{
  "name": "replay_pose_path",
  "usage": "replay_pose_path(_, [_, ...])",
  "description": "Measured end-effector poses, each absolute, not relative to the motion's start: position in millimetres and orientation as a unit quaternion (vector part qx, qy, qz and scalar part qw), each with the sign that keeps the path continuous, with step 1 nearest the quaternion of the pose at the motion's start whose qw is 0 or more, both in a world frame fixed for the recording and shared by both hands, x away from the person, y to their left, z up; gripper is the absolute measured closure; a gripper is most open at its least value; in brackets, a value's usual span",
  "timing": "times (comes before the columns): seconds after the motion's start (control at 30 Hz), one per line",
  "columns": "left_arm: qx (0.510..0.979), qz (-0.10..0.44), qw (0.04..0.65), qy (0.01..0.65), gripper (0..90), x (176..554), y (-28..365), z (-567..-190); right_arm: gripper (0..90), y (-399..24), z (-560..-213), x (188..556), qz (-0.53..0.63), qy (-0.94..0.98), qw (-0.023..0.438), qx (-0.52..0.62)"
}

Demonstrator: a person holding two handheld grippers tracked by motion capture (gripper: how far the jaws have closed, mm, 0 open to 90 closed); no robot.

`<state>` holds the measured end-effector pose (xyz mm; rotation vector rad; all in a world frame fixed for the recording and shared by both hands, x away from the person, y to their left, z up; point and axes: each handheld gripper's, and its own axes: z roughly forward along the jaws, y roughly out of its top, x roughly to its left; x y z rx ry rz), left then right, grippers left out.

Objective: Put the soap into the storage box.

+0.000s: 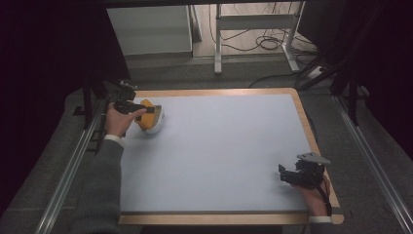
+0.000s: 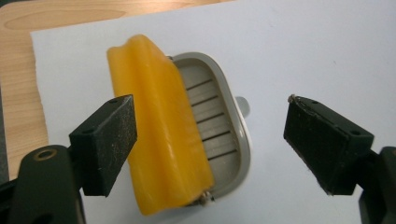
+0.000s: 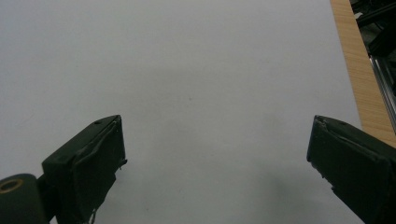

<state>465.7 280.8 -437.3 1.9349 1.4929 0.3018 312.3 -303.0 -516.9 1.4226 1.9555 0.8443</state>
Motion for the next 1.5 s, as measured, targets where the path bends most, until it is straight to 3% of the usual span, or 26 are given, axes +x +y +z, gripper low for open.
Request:
replay_pose_path(0.47, [0.769, 0.127, 0.375, 0.502, 18.8, 402.3, 265.9, -430.0, 4.3, -303.9, -515.9, 312.0, 0.317, 0.729, 0.288, 0.534])
replay_pose_path(0.9, [0.772, 0.115, 0.405, 0.476, 23.1, 338.7, 247.1, -479.5, 4.4, -303.7, -515.2, 311.4, 0.317, 0.728, 0.289, 0.535])
replay_pose_path(1.5, [0.773, 0.095, 0.414, 0.471, 23.5, 319.8, 244.6, -503.9, 4.4, -300.9, -513.6, 310.0, 0.326, 0.727, 0.302, 0.524])
